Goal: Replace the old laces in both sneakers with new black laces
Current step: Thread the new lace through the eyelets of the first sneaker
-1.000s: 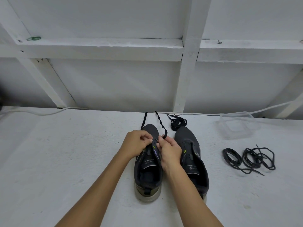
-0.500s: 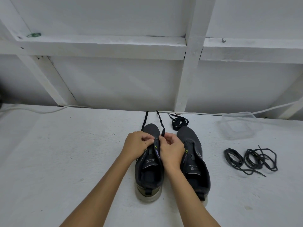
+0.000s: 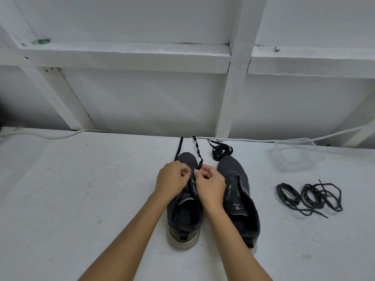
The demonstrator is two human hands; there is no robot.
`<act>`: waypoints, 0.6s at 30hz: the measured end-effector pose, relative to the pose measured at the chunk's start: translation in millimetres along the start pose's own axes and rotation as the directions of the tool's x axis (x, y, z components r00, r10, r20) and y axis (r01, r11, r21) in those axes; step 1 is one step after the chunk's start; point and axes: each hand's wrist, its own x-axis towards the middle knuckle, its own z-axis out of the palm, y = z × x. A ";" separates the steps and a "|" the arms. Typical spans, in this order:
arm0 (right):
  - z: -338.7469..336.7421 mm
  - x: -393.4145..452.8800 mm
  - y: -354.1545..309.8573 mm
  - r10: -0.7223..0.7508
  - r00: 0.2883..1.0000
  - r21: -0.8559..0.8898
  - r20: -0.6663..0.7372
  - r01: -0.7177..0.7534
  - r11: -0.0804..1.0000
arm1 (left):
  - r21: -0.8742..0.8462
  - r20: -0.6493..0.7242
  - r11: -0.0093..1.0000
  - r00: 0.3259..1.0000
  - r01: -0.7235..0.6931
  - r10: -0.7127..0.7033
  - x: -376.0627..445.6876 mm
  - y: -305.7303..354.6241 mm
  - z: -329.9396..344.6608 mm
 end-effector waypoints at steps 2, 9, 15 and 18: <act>-2.7 -6.2 -3.2 0.006 0.999 0.009 0.046 -0.007 1.000 | 0.054 0.051 0.997 0.997 -0.055 0.052 0.5 0.9 -1.8; -0.1 -18.5 -7.1 -0.043 0.989 -0.103 0.140 0.058 0.993 | 0.015 0.146 0.988 0.978 -0.155 0.151 6.1 -10.9 -17.5; -4.9 -18.9 -12.1 0.018 0.992 -0.224 0.125 0.010 0.974 | 0.059 0.147 0.977 0.970 -0.205 0.194 3.8 -12.0 -13.2; -11.6 -17.0 -18.3 0.060 0.986 -0.287 0.157 -0.013 0.958 | 0.035 0.135 0.980 0.972 -0.197 0.190 4.2 -14.9 -12.2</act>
